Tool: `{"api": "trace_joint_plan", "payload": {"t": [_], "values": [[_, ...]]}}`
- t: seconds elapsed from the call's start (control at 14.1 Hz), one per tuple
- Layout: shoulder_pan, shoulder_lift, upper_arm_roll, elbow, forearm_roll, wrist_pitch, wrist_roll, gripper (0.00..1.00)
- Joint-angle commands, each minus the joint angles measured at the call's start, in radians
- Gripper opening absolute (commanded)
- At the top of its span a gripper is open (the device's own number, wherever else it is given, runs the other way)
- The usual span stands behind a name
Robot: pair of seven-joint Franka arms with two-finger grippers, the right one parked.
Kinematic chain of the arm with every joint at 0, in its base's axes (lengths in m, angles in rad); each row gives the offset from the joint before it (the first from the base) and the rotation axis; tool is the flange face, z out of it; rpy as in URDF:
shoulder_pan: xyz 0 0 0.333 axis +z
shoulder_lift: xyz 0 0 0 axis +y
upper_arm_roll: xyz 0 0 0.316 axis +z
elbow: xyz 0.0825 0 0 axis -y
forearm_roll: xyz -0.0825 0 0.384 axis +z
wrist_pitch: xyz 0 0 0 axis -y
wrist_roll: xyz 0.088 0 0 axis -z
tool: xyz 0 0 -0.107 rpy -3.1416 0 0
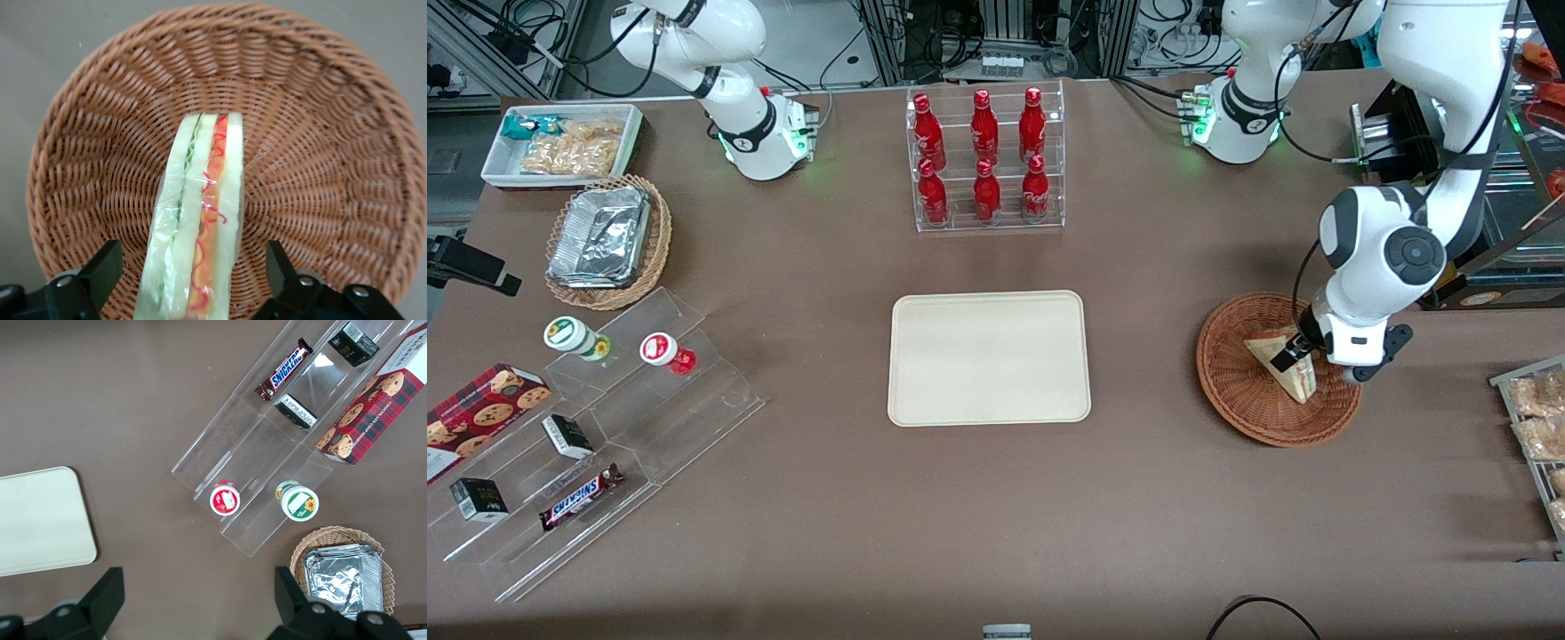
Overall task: Place sandwich from basket to tray
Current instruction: 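Lift the sandwich with the left gripper and carry it over the cream tray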
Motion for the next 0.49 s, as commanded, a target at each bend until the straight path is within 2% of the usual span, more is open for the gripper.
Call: {"api": "trace_joint_plan", "payload": {"t": [0.0,0.07,0.14,0.42], "values": [[-0.008,-0.009,0.0,-0.005,-0.001,0.001,-0.076,0.39],[-0.011,-0.017,-0.002,-0.004,-0.001,-0.009,-0.076,0.2],[-0.011,-0.034,-0.002,0.001,-0.001,-0.025,-0.073,0.14],[-0.019,-0.083,-0.043,0.091,0.002,-0.224,-0.058,0.09]]}}
